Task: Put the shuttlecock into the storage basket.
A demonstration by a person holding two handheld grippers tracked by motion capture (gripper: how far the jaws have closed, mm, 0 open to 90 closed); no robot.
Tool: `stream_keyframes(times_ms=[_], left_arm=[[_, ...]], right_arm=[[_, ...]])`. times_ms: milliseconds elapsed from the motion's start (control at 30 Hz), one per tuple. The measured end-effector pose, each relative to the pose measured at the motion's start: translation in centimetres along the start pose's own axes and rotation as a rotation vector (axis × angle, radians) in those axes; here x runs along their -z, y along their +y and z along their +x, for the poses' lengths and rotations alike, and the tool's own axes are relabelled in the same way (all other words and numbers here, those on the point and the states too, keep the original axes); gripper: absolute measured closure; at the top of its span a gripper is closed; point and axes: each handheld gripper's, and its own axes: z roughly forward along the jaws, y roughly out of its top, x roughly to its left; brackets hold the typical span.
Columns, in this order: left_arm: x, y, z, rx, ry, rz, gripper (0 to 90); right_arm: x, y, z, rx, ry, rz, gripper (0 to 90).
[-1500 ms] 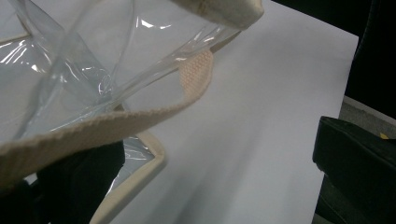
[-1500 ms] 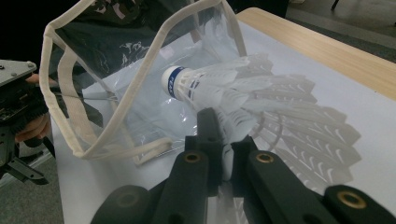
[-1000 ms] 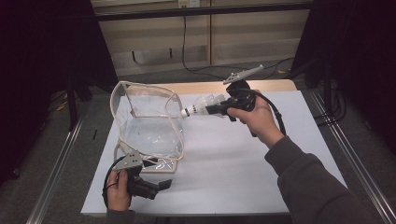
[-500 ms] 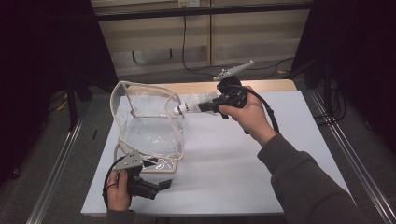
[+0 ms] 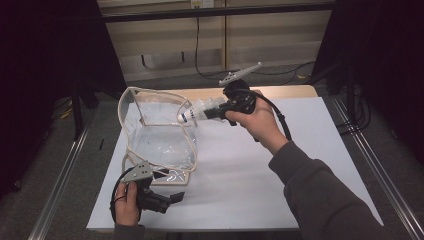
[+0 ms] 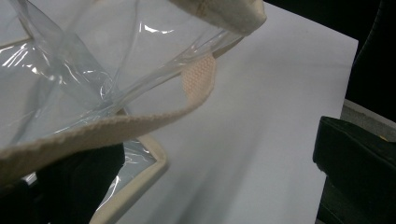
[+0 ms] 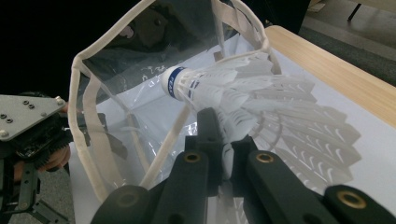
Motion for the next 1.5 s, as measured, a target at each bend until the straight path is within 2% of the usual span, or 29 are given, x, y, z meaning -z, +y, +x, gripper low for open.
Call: stream_keyframes(times_ms=[767,1500], left_arm=[[0.0,-0.1,0.0,0.003,-0.008,-0.007,2.3],[0.0,-0.2,0.0,0.001,-0.008,-0.006,2.4]], right_arm=[[-1.9,1.7,2.0,0.037,0.037,0.015,88.4],[-3.5,2.4,2.9,0.049,0.065,0.022,88.4]])
